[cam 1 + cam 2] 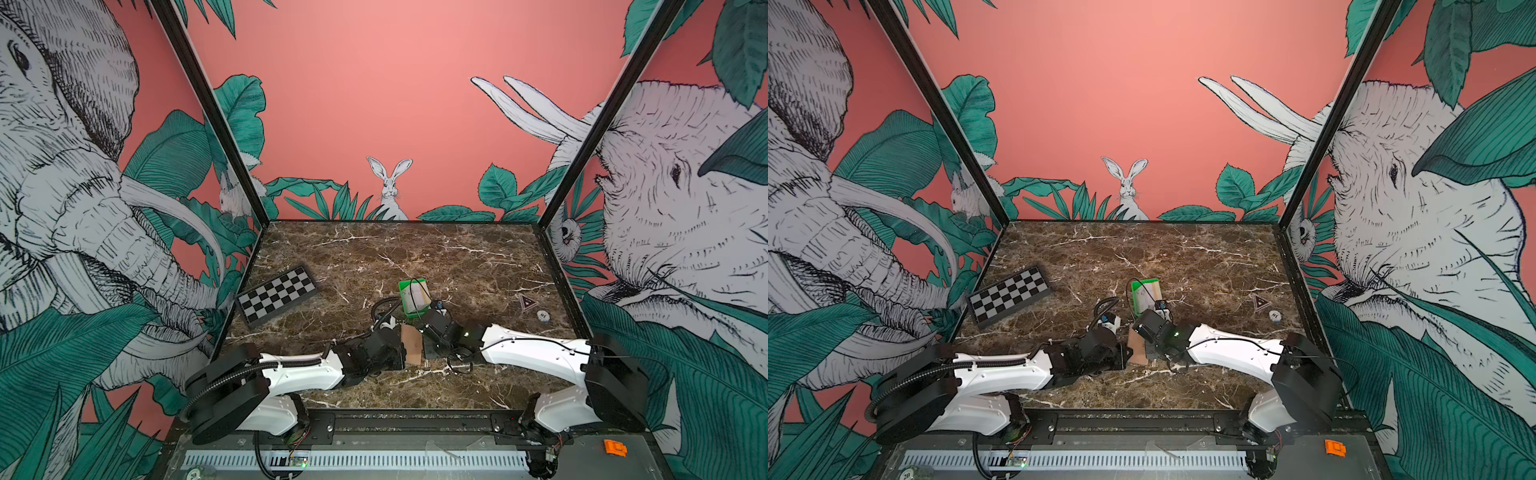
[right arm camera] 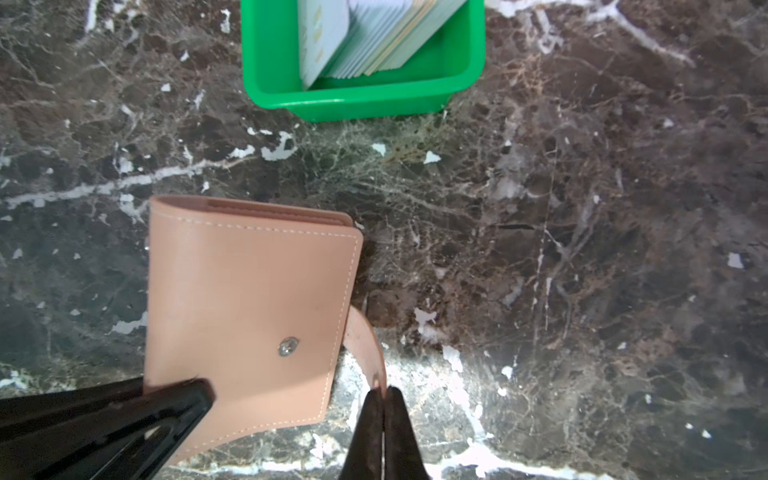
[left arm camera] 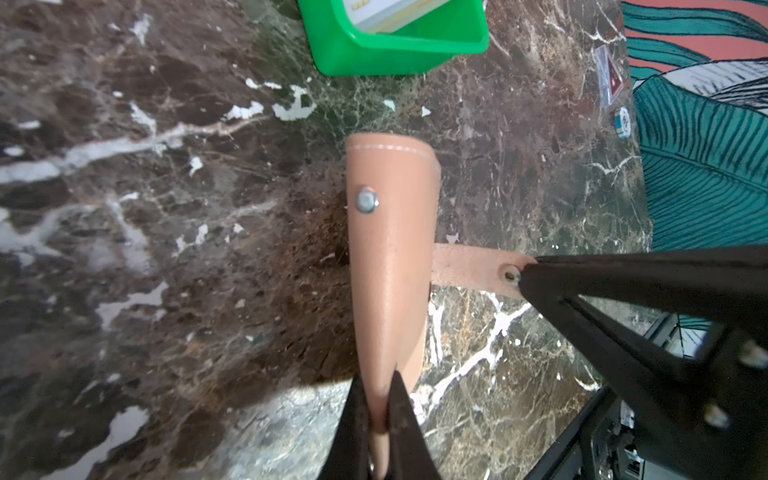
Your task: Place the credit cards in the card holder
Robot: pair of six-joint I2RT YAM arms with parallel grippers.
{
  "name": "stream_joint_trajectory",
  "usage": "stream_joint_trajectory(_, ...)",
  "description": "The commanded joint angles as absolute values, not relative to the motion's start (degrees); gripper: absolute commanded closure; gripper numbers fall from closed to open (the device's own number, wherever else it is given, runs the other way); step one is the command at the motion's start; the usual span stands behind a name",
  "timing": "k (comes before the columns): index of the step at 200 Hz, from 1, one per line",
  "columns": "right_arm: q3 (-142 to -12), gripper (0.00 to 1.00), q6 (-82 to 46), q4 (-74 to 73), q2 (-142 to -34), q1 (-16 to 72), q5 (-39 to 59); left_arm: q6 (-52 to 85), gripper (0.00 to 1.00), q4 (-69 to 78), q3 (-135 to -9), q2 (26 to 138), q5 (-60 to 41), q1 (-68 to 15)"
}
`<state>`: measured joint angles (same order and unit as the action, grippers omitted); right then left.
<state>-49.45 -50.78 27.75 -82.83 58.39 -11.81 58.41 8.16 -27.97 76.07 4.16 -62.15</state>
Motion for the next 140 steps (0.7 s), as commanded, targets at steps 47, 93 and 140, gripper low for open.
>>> stream_joint_trajectory(47,-48.34,1.00,-50.36,26.18,-80.26,58.45,-12.51,59.31,0.99,7.98,-26.62,76.14,4.84,-61.90)
stream_joint_trajectory(93,-47.65,1.00,-50.10,24.02,-79.77,58.48,-10.92,59.36,0.82,17.03,-24.76,77.90,1.42,-61.96)
stream_joint_trajectory(140,-47.33,1.00,-50.27,24.43,-79.39,58.60,-10.84,59.74,0.66,20.22,-23.91,78.46,0.11,-61.90)
